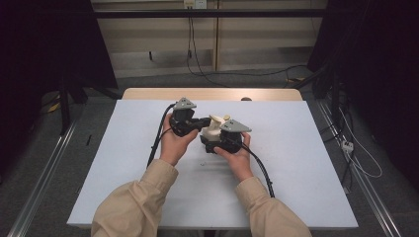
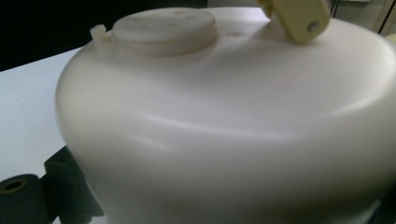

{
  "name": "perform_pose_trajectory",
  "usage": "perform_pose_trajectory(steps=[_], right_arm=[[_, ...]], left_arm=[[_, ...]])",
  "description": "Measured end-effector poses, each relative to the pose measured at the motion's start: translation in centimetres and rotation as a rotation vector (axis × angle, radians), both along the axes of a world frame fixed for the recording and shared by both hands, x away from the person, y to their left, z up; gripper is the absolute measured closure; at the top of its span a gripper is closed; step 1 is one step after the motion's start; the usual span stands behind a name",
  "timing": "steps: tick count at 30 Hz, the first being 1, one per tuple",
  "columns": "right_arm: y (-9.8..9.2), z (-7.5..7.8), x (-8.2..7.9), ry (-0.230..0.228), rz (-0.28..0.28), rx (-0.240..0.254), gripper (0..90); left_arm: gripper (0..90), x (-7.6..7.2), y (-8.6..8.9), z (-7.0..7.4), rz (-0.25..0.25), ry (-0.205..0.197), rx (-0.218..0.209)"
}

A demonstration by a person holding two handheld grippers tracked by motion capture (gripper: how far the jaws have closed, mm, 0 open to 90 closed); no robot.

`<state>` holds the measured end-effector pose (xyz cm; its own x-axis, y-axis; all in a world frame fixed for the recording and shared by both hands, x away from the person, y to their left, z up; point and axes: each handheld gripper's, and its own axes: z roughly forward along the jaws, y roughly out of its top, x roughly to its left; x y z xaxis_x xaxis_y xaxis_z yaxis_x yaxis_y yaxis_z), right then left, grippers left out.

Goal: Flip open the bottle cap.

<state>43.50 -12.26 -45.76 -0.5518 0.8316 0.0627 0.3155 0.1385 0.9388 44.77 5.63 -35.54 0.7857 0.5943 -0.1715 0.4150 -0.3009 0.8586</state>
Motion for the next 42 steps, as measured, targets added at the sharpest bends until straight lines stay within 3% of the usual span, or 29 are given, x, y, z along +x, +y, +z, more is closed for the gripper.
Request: perform_pose_trajectory(steps=[42], right_arm=[[0.0, 0.0, 0.0, 0.001, 0.001, 0.000, 5.4]], left_arm=[[90.0, 0.6, -1.2, 0.5, 0.001, -0.006, 0.008]])
